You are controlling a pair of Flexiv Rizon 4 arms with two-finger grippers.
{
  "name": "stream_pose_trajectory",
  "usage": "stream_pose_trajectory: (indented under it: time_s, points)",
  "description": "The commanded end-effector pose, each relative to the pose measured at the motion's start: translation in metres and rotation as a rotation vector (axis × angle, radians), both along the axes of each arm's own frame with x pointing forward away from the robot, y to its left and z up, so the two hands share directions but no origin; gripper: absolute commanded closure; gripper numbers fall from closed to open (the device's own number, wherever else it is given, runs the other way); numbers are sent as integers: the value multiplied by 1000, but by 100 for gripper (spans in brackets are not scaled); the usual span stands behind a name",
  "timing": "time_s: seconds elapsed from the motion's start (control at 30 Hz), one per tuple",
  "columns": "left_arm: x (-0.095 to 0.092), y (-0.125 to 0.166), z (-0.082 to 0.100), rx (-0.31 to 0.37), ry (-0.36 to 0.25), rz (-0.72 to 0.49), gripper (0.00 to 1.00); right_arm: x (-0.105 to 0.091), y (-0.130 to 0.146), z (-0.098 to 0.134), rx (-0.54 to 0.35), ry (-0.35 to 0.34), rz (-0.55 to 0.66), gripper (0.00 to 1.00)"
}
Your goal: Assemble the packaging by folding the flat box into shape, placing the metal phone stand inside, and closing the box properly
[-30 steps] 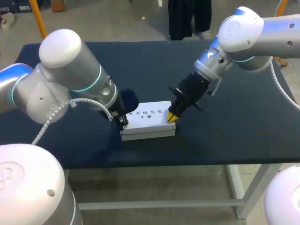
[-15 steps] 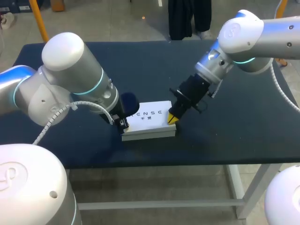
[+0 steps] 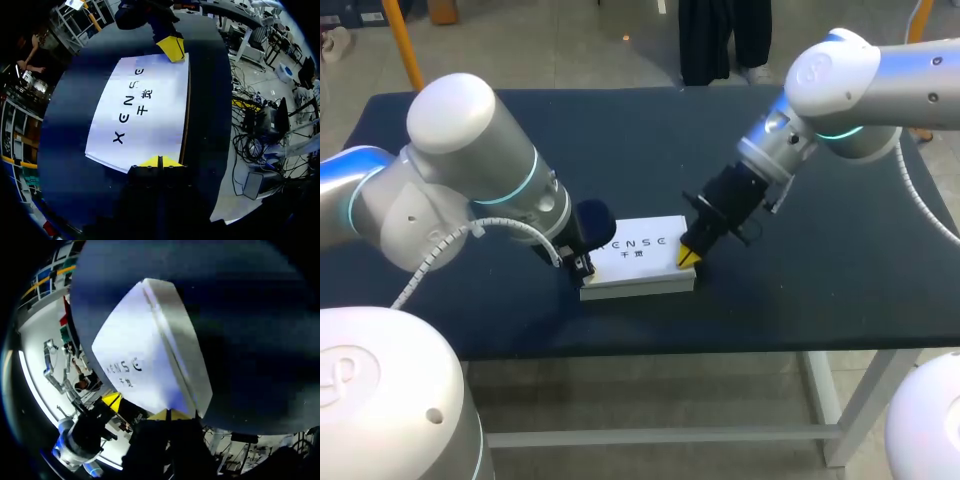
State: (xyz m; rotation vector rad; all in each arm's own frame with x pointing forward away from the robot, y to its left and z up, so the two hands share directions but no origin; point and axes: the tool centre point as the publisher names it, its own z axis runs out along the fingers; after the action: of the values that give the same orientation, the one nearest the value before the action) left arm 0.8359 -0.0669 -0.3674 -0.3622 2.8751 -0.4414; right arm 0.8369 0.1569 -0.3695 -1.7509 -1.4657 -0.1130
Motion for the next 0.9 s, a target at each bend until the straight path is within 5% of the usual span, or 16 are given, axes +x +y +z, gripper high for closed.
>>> stream_pose_trajectory:
  time_s: [0.03, 0.33, 0.67, 0.9]
  points:
    - [3, -2, -5, 1, 5, 1, 100, 5, -3, -18, 15, 27, 12, 100]
    - [2, -1, -11, -7, 17, 0, 100, 7, -3, -20, 19, 37, 10, 100]
    - [-4, -2, 14, -3, -53, -4, 100, 0, 1, 10, 30, -45, 18, 100]
    - [-3, -5, 11, -2, -52, -16, 100, 0, 2, 8, 31, -49, 21, 100]
